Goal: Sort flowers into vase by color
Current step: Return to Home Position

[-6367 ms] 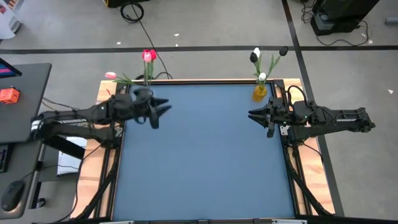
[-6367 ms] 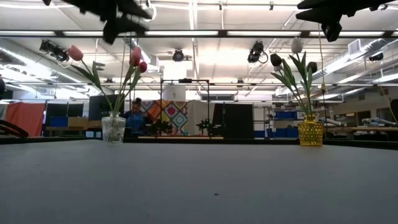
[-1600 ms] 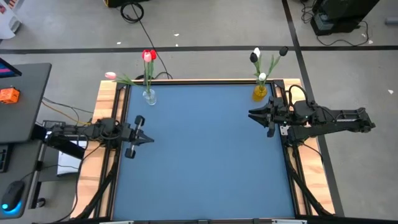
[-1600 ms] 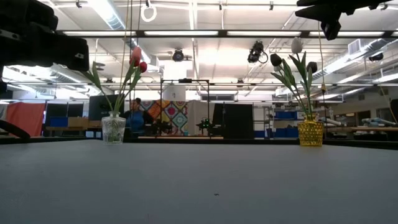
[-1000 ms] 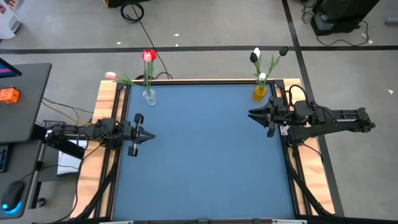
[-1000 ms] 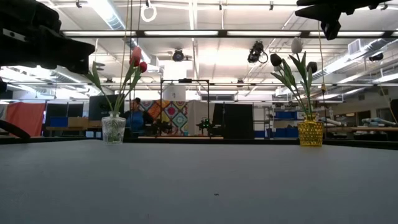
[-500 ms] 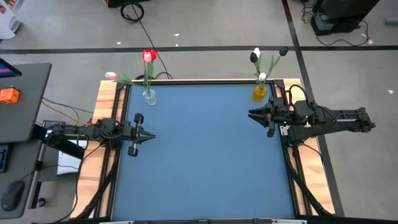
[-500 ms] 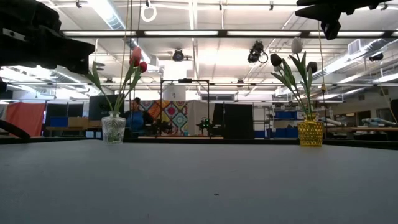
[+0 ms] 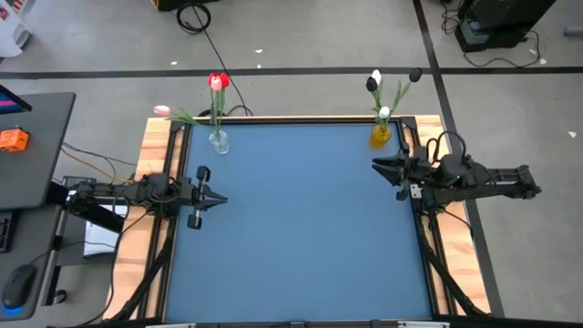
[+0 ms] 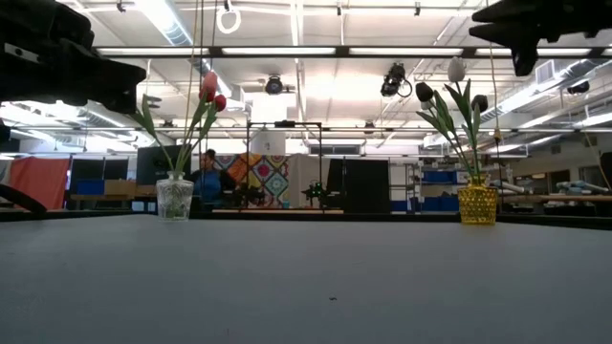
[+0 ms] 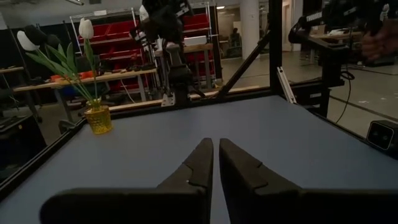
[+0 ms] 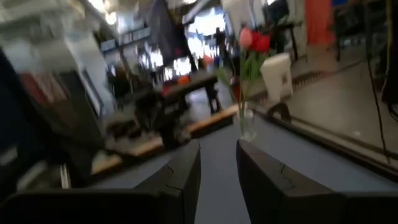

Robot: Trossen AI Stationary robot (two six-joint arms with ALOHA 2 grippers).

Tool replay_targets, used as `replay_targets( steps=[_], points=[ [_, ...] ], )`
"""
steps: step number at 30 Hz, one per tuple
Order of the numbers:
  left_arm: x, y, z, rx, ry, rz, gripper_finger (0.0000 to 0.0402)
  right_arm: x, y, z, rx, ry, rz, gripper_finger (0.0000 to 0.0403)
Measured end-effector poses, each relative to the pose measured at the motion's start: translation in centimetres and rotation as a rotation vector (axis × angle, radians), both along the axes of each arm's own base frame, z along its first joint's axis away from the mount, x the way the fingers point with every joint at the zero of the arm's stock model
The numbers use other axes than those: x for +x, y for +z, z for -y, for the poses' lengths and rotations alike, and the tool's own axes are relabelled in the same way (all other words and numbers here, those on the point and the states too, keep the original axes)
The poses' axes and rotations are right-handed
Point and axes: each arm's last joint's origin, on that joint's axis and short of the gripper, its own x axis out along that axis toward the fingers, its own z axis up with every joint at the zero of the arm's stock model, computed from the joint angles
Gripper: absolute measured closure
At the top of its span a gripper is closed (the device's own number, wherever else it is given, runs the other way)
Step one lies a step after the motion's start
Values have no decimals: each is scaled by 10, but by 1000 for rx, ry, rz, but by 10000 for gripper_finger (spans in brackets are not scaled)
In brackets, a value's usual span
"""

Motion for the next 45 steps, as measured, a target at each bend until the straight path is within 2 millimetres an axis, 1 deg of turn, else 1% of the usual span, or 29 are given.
replay_targets(
  steps=[2,5,9,15,23,27,33,35,40,42,45],
  points=[
    [0,0,0,0,0,0,367,-2,-11,-1,-6,27,38,290],
    [0,0,0,0,0,0,367,-4,-27,-4,-105,148,73,290],
    [0,0,0,0,0,0,367,-7,-43,-6,-196,203,162,290],
    [0,0,0,0,0,0,367,-9,-61,-6,-228,184,218,290],
    [0,0,0,0,0,0,367,-3,-84,-5,-216,166,173,290],
    [0,0,0,0,0,0,367,-3,-85,-5,-243,144,160,290],
    [0,0,0,1,0,-1,367,-1,-101,-4,-249,131,-16,290],
    [0,0,0,1,0,-1,367,-1,-100,-4,-251,139,-3,290],
    [0,0,0,1,0,-1,367,-3,-84,-4,-350,89,138,290],
    [0,0,0,1,0,-1,367,-3,-83,-3,-358,63,146,290],
    [0,0,0,1,0,0,367,-3,-85,-3,-312,66,127,290]
  ],
)
